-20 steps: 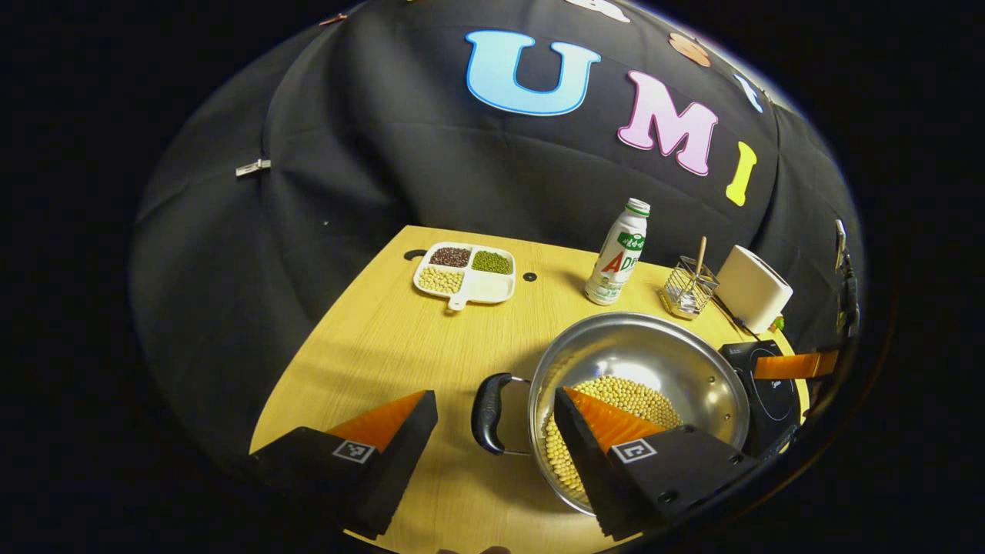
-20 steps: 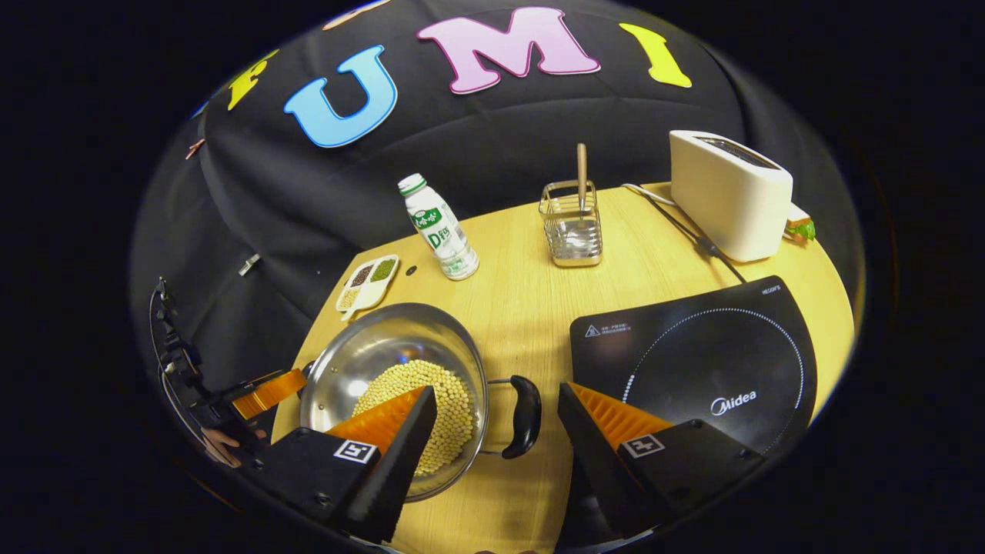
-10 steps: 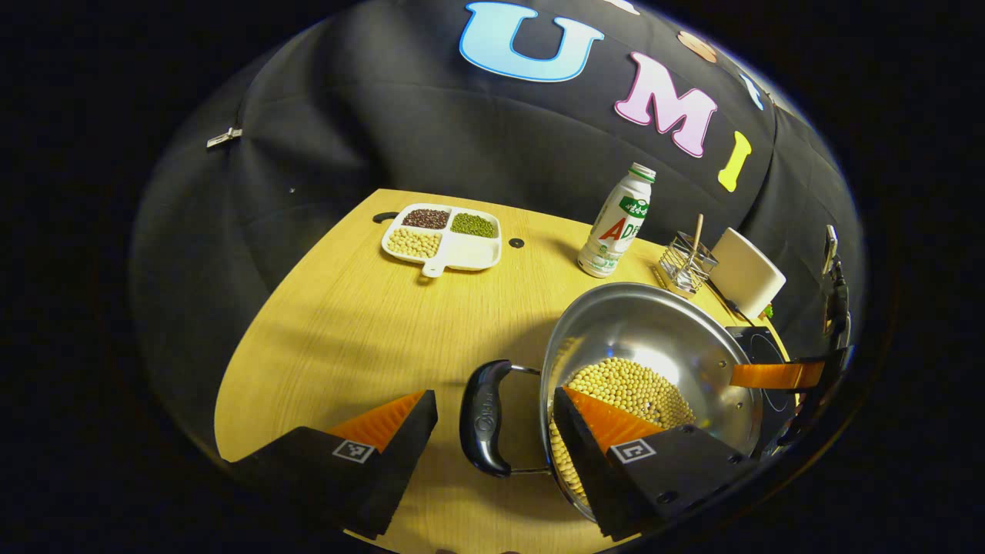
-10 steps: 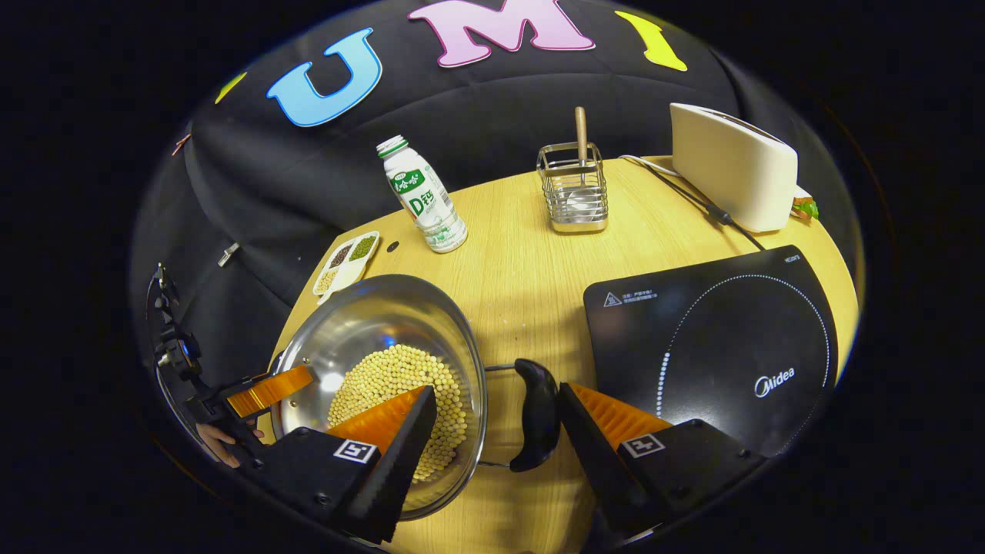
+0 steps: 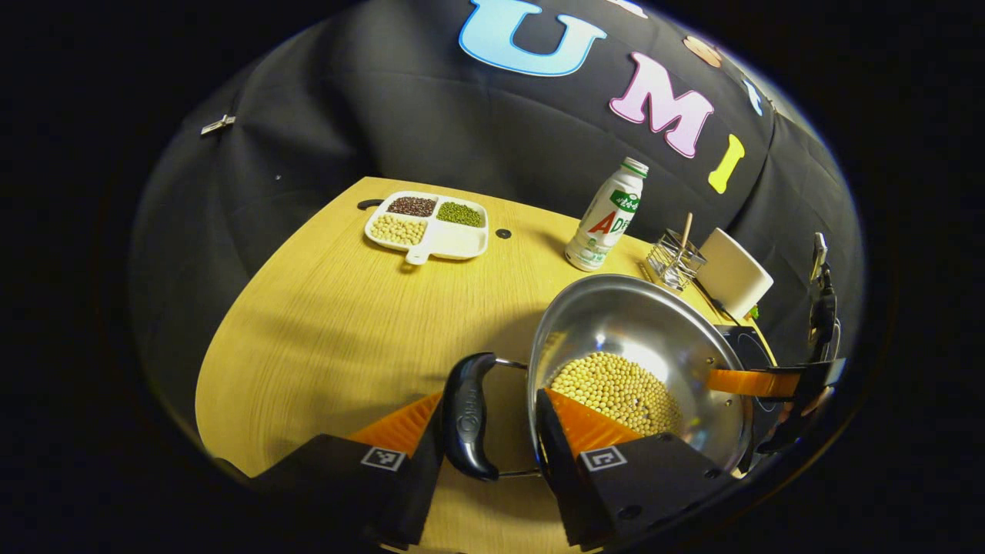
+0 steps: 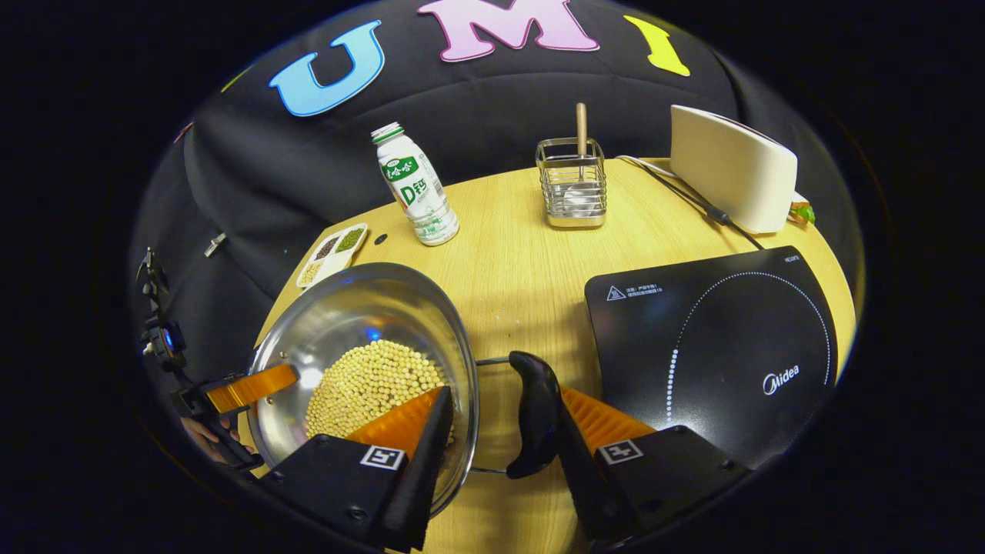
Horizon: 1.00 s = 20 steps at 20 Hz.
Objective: First push the handle of the pot to place it horizontally, then grasp the pot with both hands and set it on the induction cooktop.
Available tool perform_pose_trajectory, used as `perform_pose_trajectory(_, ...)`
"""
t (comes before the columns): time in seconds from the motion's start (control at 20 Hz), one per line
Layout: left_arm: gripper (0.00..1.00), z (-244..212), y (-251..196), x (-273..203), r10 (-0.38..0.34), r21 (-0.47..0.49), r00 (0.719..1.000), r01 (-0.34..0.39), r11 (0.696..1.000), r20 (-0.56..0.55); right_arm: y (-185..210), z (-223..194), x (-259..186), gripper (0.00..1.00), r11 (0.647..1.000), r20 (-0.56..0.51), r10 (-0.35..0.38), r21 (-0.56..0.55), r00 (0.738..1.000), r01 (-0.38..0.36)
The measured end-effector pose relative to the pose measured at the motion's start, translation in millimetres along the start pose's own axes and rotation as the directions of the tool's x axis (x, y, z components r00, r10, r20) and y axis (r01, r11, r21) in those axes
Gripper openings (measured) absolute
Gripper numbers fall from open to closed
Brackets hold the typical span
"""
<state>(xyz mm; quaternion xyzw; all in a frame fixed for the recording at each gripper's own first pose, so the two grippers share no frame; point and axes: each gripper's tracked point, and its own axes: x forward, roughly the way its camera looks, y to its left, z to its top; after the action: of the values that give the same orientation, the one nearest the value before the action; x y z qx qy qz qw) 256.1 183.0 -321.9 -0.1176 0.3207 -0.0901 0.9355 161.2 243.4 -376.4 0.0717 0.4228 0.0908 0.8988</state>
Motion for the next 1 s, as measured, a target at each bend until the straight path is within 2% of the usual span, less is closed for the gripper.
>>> perform_pose_trajectory(0.05, 0.65, -1, 1, 1, 0.005, -0.004, 1.000, -0.005, 1.000, 0.001, -5, 0, 0, 0.76, 1.000, 0.009, -0.018, -0.021, 1.000, 0.019)
perform_pose_trajectory(0.1, 0.63, 0, 1, 1, 0.003, -0.010, 1.000, -0.003, 1.000, 0.006, -9, 0, 2, 0.68, 0.999, 0.013, -0.026, -0.038, 1.000, 0.027)
perform_pose_trajectory(0.25, 0.61, -2, 1, -1, 0.009, -0.010, 1.000, -0.009, 1.000, -0.001, -8, -1, 2, 0.64, 0.999, 0.011, -0.025, -0.027, 1.000, 0.025)
perform_pose_trajectory(0.3, 0.59, -2, 0, -2, 0.008, -0.010, 1.000, -0.008, 1.000, -0.002, -8, -1, 1, 0.55, 0.999, 0.011, -0.025, -0.030, 1.000, 0.026)
perform_pose_trajectory(0.35, 0.59, -4, 0, -2, 0.010, -0.012, 1.000, -0.010, 1.000, -0.006, -9, 0, 0, 0.60, 0.999, 0.014, -0.029, -0.024, 0.999, 0.029)
perform_pose_trajectory(0.4, 0.55, -2, 1, -4, 0.015, -0.013, 1.000, -0.015, 1.000, 0.002, -7, -1, 0, 0.51, 0.999, 0.015, -0.024, -0.033, 1.000, 0.024)
perform_pose_trajectory(0.45, 0.57, -3, 1, -6, 0.016, -0.007, 1.000, -0.016, 1.000, 0.000, -6, -1, 1, 0.51, 0.999, 0.010, -0.018, -0.046, 1.000, 0.018)
perform_pose_trajectory(0.5, 0.55, -6, -1, -7, 0.015, -0.004, 1.000, -0.015, 1.000, 0.004, -6, -3, -1, 0.55, 0.999, 0.004, -0.015, -0.049, 1.000, 0.015)
perform_pose_trajectory(0.75, 0.54, -5, -8, -21, 0.029, -0.018, 1.000, -0.029, 0.999, 0.006, -5, 1, -15, 0.55, 0.999, -0.001, 0.001, -0.043, 1.000, -0.001)
perform_pose_trajectory(1.0, 0.54, 5, -38, -48, 0.031, -0.003, 0.999, -0.031, 1.000, 0.009, -15, 16, -55, 0.55, 0.999, 0.013, 0.007, -0.036, 1.000, -0.006)
